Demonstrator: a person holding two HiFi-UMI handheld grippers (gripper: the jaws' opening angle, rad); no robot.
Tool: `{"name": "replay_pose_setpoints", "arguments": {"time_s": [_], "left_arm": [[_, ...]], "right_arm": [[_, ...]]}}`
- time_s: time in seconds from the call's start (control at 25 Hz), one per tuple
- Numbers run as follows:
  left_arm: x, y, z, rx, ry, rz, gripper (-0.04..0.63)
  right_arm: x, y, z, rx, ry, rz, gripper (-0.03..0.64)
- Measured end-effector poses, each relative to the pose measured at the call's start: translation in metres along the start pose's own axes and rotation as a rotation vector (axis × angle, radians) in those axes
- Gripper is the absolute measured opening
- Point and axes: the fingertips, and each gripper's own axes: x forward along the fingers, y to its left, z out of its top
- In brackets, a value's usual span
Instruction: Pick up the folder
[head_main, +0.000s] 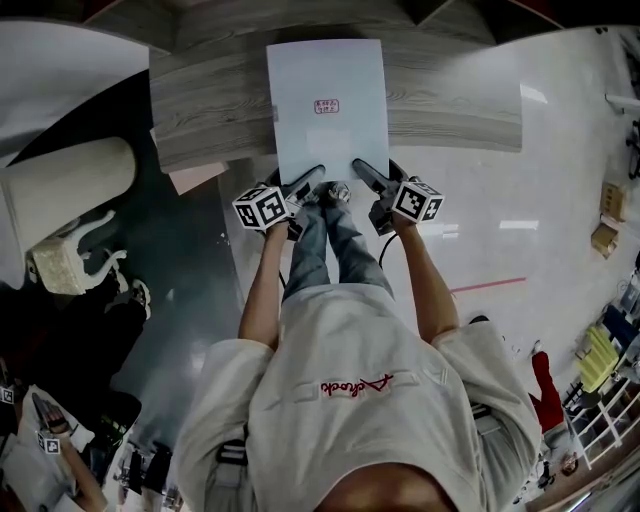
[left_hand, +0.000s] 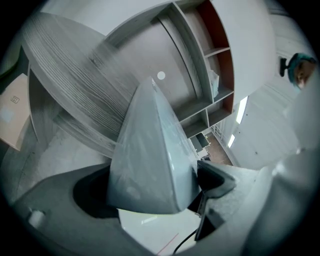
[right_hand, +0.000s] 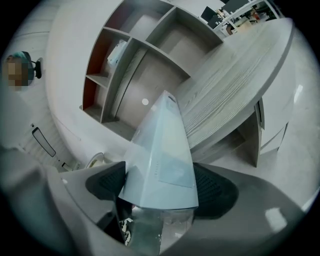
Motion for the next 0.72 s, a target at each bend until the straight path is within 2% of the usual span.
{"name": "replay_pose_setpoints", "arguments": {"time_s": [0.32,0.72], "left_arm": [[-0.006,-0.011,-0.005,-0.018,-0.055,-0.017,0.494],[-0.028,-0.049,0.024,0.105,-0.120,-0.070,0.494]], "right_arm": [[-0.011,0.008,0.006,-0.029,-0.031,0.031,0.423],[-0.024,0.053,0.029,-0.105,-0.105,0.104,0.423]]}}
